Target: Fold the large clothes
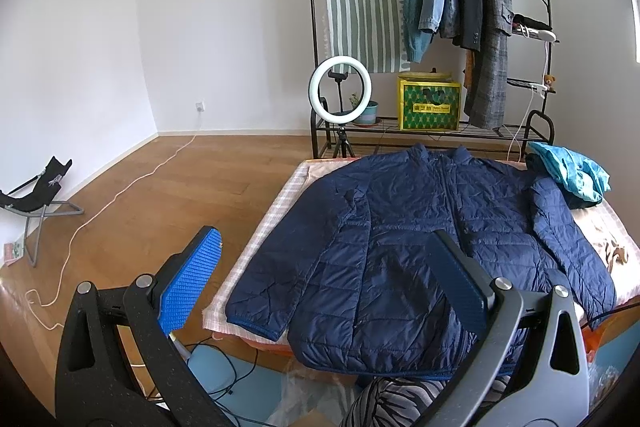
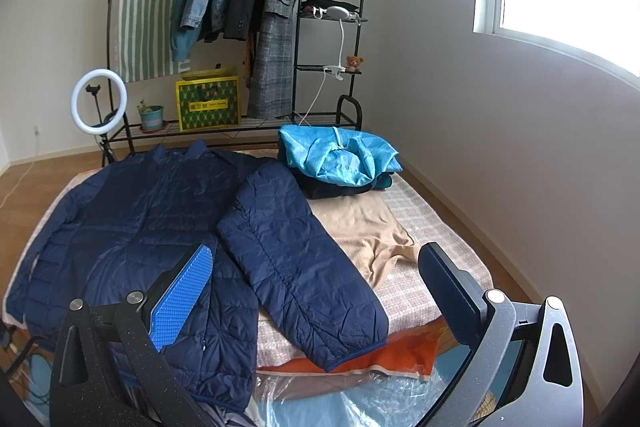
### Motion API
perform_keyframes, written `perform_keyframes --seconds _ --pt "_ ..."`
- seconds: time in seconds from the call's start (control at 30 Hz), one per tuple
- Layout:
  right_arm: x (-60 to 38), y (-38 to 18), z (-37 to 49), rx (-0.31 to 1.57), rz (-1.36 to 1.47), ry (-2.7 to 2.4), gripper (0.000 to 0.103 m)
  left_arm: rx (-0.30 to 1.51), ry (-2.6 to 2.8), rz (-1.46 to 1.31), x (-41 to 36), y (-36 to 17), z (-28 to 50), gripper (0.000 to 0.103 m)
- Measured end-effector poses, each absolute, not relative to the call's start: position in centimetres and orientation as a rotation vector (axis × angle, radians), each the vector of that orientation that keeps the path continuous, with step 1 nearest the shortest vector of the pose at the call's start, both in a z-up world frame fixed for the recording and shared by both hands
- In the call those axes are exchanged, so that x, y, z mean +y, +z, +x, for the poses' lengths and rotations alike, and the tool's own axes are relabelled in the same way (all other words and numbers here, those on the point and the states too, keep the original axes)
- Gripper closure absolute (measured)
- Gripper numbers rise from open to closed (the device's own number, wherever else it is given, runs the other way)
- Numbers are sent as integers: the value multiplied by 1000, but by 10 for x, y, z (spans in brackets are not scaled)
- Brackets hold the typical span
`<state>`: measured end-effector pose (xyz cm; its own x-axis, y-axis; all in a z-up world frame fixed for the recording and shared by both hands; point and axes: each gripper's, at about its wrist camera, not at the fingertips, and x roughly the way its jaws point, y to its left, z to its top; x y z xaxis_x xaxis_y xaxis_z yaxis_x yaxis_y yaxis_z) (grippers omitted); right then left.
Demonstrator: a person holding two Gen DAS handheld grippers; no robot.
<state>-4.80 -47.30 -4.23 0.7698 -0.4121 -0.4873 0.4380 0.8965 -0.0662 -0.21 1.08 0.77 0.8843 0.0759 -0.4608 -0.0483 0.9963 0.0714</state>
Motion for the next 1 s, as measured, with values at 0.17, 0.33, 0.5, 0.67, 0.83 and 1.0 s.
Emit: perform_keyframes --seconds 0.17,0.33,0.5,0.67,0.83,1.0 --pt "-473 -42 -48 516 52 -461 1 482 65 58 12 9 -2 0" --pt "-473 -42 -48 515 53 -460 1 481 65 58 13 8 -2 0" --pt "-473 -43 -48 514 52 -460 1 480 69 54 14 12 -2 0" --pt "-473 -40 -48 517 53 -461 1 478 69 55 15 11 -2 0" --pt "-472 -39 -48 518 54 -459 1 478 68 55 15 11 -2 0" --pt "-473 -39 -48 517 55 -459 1 478 69 55 15 11 -2 0"
